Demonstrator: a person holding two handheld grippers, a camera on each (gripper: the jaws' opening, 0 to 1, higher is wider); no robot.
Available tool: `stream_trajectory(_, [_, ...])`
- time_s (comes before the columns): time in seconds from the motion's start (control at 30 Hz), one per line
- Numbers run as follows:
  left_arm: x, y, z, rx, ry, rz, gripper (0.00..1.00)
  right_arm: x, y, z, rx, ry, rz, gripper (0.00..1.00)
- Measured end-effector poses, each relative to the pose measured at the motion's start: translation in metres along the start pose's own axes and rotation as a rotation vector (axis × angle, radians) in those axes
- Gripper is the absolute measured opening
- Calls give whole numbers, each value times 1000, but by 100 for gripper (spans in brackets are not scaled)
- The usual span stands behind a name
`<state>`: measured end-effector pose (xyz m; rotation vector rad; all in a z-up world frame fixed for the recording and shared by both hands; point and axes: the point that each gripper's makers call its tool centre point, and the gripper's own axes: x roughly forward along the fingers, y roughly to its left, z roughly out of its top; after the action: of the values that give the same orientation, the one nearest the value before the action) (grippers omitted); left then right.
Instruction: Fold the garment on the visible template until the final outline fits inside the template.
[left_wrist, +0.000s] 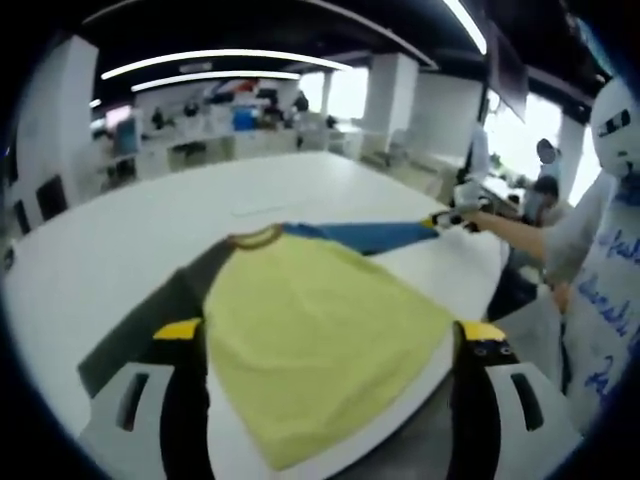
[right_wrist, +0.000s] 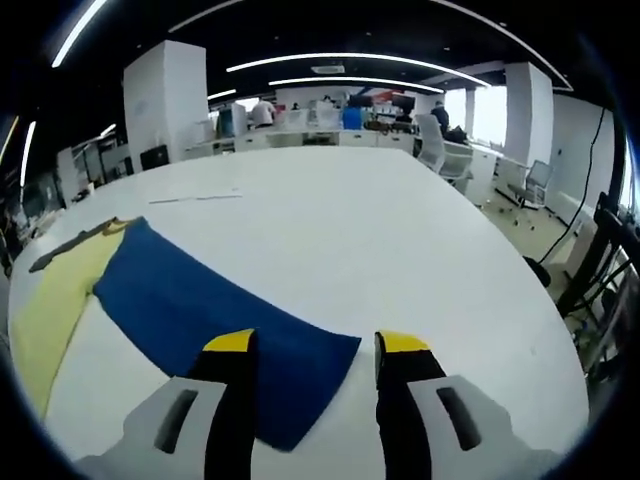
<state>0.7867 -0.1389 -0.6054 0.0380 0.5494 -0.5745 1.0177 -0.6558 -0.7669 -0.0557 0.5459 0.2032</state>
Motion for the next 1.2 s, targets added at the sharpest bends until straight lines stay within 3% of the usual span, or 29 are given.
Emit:
stream_trajectory(0.73, [3,1,-4,-8,18,14,98,2,-11,-9,11,19,-22,30])
stream_trajectory(1.2, [1,1,-2,-18,16,17,97,6,-15,-9,-26,17,-38,22])
